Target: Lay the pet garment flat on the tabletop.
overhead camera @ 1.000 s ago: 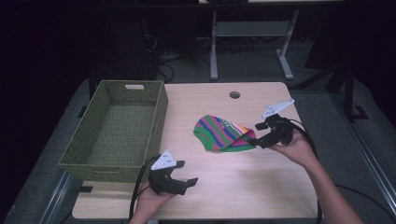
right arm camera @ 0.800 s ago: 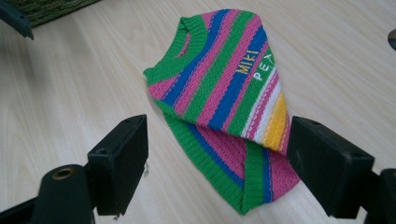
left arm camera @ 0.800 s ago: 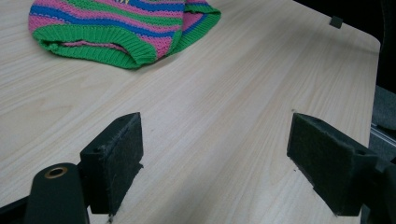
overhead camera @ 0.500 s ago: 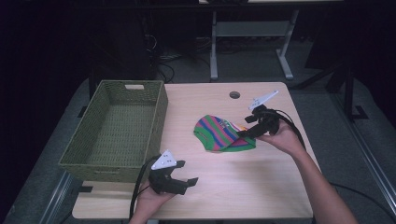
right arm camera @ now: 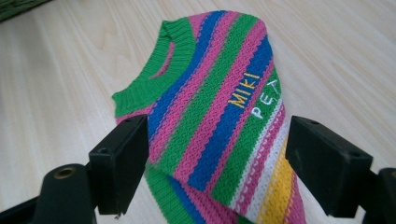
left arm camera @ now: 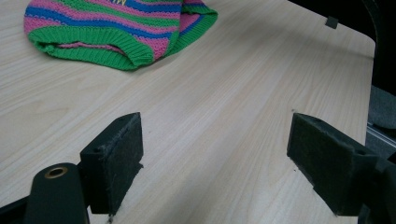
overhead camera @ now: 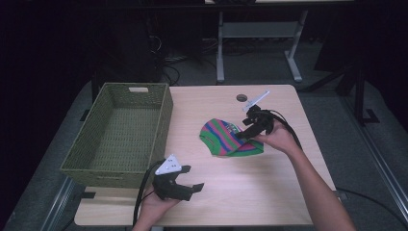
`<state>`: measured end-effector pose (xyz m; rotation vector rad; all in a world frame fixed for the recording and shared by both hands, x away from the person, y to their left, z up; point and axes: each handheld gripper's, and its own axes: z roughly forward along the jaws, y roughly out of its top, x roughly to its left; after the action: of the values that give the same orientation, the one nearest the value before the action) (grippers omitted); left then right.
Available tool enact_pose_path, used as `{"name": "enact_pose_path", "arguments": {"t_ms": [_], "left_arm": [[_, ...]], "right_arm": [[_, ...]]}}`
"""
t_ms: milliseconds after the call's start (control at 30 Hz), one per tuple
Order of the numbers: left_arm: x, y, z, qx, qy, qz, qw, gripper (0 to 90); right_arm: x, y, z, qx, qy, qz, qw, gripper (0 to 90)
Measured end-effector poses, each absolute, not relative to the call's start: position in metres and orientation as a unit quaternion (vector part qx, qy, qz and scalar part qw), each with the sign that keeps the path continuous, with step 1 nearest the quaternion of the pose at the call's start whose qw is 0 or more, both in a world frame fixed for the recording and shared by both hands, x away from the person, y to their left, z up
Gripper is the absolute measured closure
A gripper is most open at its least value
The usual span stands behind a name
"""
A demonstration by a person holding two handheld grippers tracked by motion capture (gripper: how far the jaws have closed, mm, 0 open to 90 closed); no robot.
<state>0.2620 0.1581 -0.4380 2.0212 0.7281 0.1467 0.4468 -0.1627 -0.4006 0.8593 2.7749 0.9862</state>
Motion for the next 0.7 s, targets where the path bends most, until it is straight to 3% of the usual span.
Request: {"name": "enact_pose_path", "arguments": {"t_ms": [700], "left_arm": [[0.263,0.157,-0.438,0.827,0.294,0.057,0.475,18.0]], "right_arm": [[0.466,-0.137,-0.44,0.294,0.917,0.269,0.035,21.3]]}}
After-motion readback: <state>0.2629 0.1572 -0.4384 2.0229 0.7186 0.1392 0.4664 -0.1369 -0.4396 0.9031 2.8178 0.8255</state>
